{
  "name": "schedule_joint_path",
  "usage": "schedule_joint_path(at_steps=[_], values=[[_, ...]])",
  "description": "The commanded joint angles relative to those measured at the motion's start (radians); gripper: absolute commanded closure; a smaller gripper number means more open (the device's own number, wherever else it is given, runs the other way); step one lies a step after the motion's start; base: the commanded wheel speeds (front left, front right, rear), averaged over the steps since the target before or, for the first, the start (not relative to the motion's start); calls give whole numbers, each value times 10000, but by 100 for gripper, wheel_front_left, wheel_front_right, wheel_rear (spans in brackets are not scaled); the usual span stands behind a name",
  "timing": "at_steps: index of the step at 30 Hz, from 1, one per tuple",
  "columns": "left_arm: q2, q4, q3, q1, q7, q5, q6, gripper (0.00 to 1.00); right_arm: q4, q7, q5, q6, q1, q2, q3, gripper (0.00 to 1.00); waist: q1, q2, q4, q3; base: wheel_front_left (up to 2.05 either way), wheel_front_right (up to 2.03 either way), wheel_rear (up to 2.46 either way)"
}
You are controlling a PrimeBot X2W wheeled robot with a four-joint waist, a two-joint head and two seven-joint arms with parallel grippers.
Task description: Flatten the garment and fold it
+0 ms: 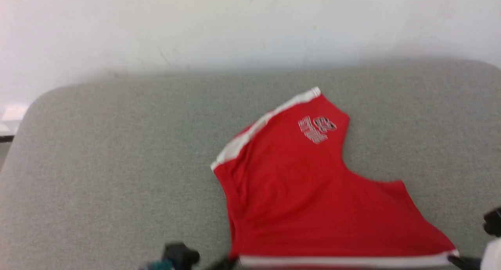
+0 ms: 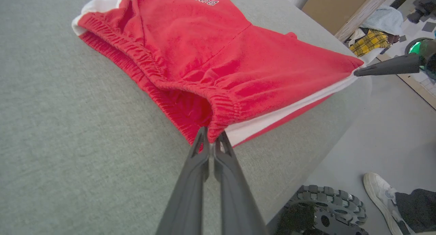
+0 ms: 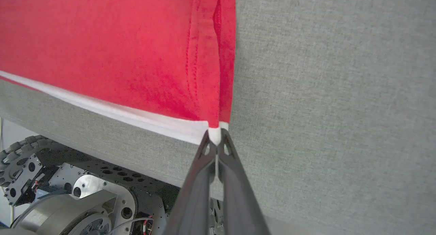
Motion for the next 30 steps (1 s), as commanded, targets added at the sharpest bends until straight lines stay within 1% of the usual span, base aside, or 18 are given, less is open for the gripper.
schedule_joint_path(at_steps=[1, 4, 8, 12, 16, 19, 22, 26, 30], values=[[152, -100, -42, 250, 84, -90, 125, 100, -26, 143, 44, -34, 296, -203, -241, 100, 3, 0, 87, -265, 0, 0, 0], [184, -524, -433, 672, 416, -134, 100, 100, -545, 424, -38, -34, 1014, -308, -974, 100, 3, 0, 131, -267, 0, 0, 0], [141, -798, -597, 622, 546, -10, 132, 100, -1391, 359, -241, -34, 1257, 19, -2073, 100, 3, 0, 260, -93, 0, 0, 0], [64, -1125, -321, 32, 468, 105, 208, 100, -2252, 305, -529, -34, 780, 470, -2969, 100, 3, 0, 475, 358, 0, 0, 0], [64, -1482, 29, -755, 465, 242, 239, 100, -2721, 540, -837, -34, -359, 934, -3458, 100, 3, 0, 759, 1060, 0, 0, 0], [24, -1626, 270, -1400, 514, 293, 201, 100, -2657, 843, -1190, -34, -1561, 1251, -3521, 100, 3, 0, 1050, 1663, 0, 0, 0], [-91, -1494, 449, -2110, 535, 371, 101, 100, -2217, 1159, -1679, -34, -2900, 1529, -3278, 100, 3, 0, 1372, 2245, 0, 0, 0], [-448, -999, 545, -2961, 548, 412, -31, 100, -1106, 1541, -2304, -34, -4692, 2016, -2668, 100, 3, 0, 1769, 2917, 0, 0, 0], [-863, -313, 488, -3672, 534, 496, -176, 100, 135, 1627, -3014, -34, -6194, 2297, -1848, 100, 3, 0, 2134, 3461, 0, 0, 0]])
